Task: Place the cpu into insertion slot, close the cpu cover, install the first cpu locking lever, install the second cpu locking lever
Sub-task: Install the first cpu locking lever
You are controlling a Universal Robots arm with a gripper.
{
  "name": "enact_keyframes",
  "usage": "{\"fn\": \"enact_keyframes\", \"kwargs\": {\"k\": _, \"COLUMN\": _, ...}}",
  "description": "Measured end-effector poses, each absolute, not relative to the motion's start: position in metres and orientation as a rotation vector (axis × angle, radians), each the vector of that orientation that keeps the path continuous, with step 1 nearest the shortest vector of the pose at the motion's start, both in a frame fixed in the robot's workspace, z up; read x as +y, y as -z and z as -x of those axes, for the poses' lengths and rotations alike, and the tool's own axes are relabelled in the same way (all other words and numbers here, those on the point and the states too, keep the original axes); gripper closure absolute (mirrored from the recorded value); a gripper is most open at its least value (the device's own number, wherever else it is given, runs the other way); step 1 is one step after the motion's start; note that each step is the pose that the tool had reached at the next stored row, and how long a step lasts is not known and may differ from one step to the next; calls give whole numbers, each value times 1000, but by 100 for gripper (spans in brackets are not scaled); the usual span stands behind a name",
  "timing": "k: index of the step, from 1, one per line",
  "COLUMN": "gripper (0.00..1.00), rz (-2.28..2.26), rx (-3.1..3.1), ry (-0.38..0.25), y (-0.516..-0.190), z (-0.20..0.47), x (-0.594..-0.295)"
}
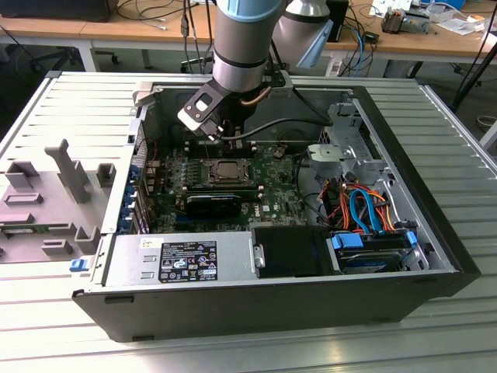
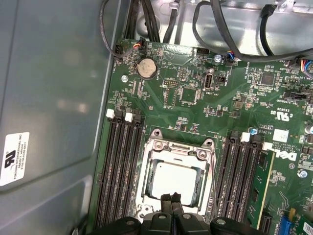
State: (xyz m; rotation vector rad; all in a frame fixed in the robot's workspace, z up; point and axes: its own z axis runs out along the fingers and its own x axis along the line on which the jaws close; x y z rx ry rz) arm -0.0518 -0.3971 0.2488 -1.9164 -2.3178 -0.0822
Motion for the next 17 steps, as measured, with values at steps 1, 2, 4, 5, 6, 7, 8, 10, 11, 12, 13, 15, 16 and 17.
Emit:
{"fn": "enact_keyframes", "kwargs": {"k": 1, "gripper": 89, "rz": 1914, "rx": -2320, "ry": 82, "y": -249, "z": 52, "x": -397}}
{"fn": "enact_keyframes", "kwargs": {"k": 2, "gripper": 89, "rz": 1912, "rx": -2322, "ry": 82, "y": -249, "z": 52, "x": -397}}
{"fn": "enact_keyframes", "kwargs": {"k": 4, "gripper": 89, "rz": 1907, "rx": -2325, "ry": 81, "y": -249, "z": 52, "x": -397}}
{"fn": "enact_keyframes", "kwargs": {"k": 5, "gripper": 89, "rz": 1906, "rx": -2326, "ry": 81, "y": -249, "z": 52, "x": -397}}
{"fn": "enact_keyframes", "kwargs": {"k": 6, "gripper": 89, "rz": 1904, "rx": -2328, "ry": 81, "y": -249, "z": 52, "x": -397}}
{"fn": "enact_keyframes", "kwargs": {"k": 7, "gripper": 89, "rz": 1902, "rx": -2329, "ry": 81, "y": -249, "z": 52, "x": -397}}
{"fn": "enact_keyframes", "kwargs": {"k": 8, "gripper": 89, "rz": 1901, "rx": -2330, "ry": 81, "y": -249, "z": 52, "x": -397}}
{"fn": "enact_keyframes", "kwargs": {"k": 10, "gripper": 89, "rz": 1898, "rx": -2333, "ry": 81, "y": -249, "z": 52, "x": -397}}
{"fn": "enact_keyframes", "kwargs": {"k": 11, "gripper": 89, "rz": 1896, "rx": -2334, "ry": 80, "y": -249, "z": 52, "x": -397}}
{"fn": "enact_keyframes", "kwargs": {"k": 12, "gripper": 89, "rz": 1893, "rx": -2336, "ry": 80, "y": -249, "z": 52, "x": -397}}
{"fn": "enact_keyframes", "kwargs": {"k": 13, "gripper": 89, "rz": 1888, "rx": -2340, "ry": 80, "y": -249, "z": 52, "x": -397}}
{"fn": "enact_keyframes", "kwargs": {"k": 15, "gripper": 89, "rz": 1883, "rx": -2344, "ry": 79, "y": -249, "z": 52, "x": -397}}
{"fn": "enact_keyframes", "kwargs": {"k": 16, "gripper": 89, "rz": 1880, "rx": -2347, "ry": 79, "y": -249, "z": 52, "x": -397}}
{"fn": "enact_keyframes", "kwargs": {"k": 17, "gripper": 89, "rz": 1878, "rx": -2348, "ry": 79, "y": -249, "z": 52, "x": -397}}
